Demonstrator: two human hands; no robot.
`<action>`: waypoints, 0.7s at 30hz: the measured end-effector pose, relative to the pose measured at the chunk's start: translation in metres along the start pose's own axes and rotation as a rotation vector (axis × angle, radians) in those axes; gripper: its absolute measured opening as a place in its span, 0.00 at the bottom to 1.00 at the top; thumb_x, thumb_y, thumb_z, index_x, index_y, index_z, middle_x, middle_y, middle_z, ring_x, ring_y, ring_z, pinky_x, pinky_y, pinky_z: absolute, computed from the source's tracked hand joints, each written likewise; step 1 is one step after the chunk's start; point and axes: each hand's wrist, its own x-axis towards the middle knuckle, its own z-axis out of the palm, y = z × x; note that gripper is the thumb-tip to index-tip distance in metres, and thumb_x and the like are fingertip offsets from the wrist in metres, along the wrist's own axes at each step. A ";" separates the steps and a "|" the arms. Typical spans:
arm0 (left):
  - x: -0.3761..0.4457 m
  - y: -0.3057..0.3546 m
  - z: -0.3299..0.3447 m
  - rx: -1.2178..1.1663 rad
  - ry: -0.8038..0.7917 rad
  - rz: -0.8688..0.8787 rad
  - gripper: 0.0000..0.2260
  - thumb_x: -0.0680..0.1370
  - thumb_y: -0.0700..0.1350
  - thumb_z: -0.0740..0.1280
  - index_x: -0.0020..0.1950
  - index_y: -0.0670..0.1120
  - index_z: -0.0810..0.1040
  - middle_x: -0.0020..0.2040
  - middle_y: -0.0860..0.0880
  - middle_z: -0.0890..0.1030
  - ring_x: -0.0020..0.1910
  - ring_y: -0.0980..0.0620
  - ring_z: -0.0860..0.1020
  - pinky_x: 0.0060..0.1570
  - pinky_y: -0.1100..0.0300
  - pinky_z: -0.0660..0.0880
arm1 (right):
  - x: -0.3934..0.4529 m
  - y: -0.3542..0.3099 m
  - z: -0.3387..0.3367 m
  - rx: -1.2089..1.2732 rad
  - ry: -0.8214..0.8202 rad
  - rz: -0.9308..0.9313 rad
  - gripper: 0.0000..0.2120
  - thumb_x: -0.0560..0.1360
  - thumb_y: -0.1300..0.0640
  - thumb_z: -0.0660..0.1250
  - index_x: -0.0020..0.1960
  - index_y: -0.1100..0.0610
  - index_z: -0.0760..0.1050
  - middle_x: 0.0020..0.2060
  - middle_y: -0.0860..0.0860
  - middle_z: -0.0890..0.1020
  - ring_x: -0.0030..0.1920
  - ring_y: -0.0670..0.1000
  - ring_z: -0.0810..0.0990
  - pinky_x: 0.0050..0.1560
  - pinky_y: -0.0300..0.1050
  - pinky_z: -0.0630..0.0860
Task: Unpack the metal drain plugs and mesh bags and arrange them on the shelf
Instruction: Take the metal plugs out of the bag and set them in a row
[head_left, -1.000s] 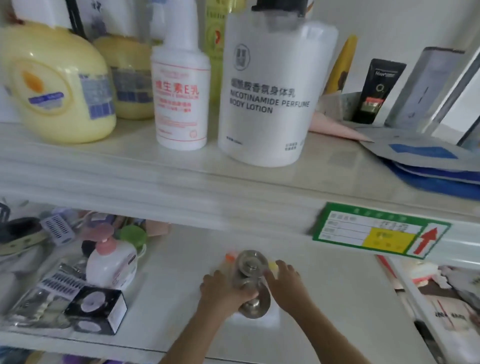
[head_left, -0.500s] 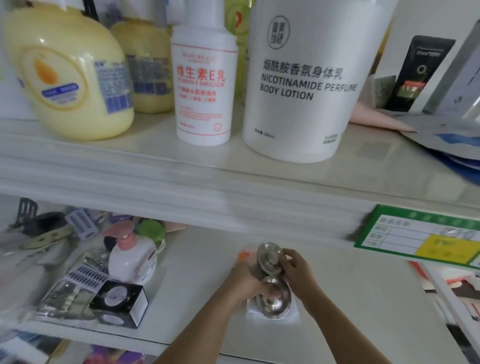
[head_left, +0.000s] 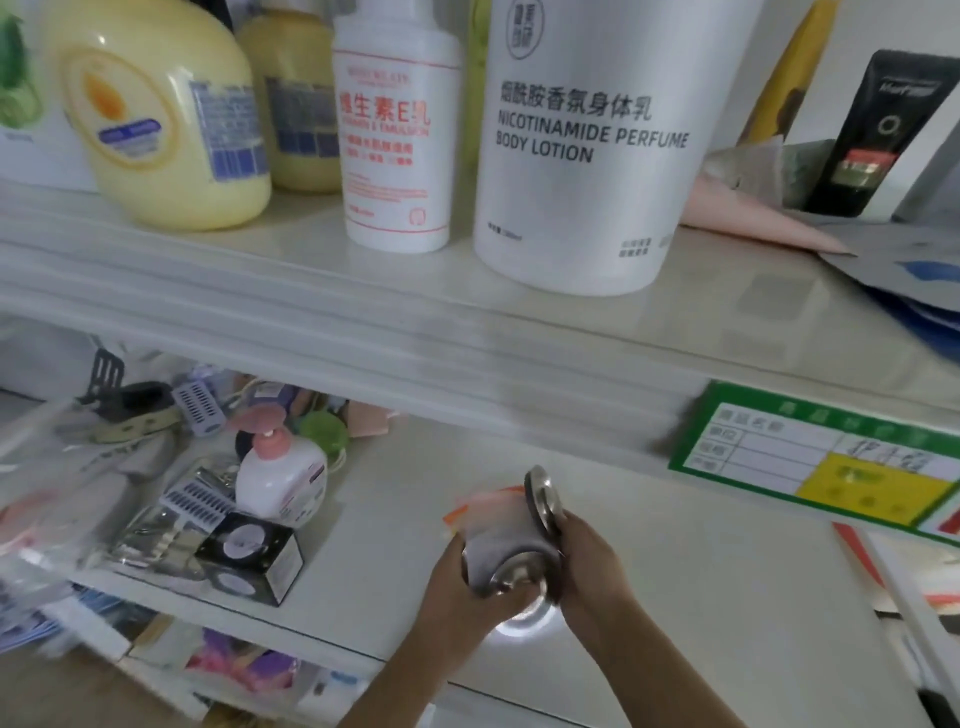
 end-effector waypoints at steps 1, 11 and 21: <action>-0.004 -0.004 -0.003 -0.068 0.023 -0.016 0.21 0.68 0.30 0.77 0.55 0.49 0.84 0.52 0.44 0.87 0.55 0.42 0.83 0.57 0.47 0.78 | 0.000 0.003 -0.001 0.000 -0.019 0.027 0.15 0.80 0.61 0.61 0.58 0.71 0.79 0.50 0.68 0.84 0.51 0.66 0.83 0.52 0.58 0.79; -0.048 -0.022 -0.015 -0.555 0.148 -0.327 0.23 0.61 0.37 0.82 0.54 0.44 0.85 0.52 0.36 0.86 0.55 0.34 0.82 0.61 0.34 0.75 | 0.026 -0.038 -0.021 -0.075 0.191 0.047 0.05 0.79 0.67 0.63 0.52 0.64 0.77 0.42 0.58 0.79 0.38 0.53 0.78 0.40 0.44 0.75; -0.056 0.007 -0.029 -0.723 0.104 -0.323 0.18 0.69 0.30 0.75 0.57 0.43 0.83 0.54 0.36 0.84 0.54 0.39 0.83 0.62 0.35 0.74 | 0.090 -0.049 0.002 -0.518 0.442 -0.096 0.05 0.73 0.66 0.69 0.48 0.62 0.81 0.35 0.57 0.77 0.40 0.55 0.75 0.34 0.44 0.70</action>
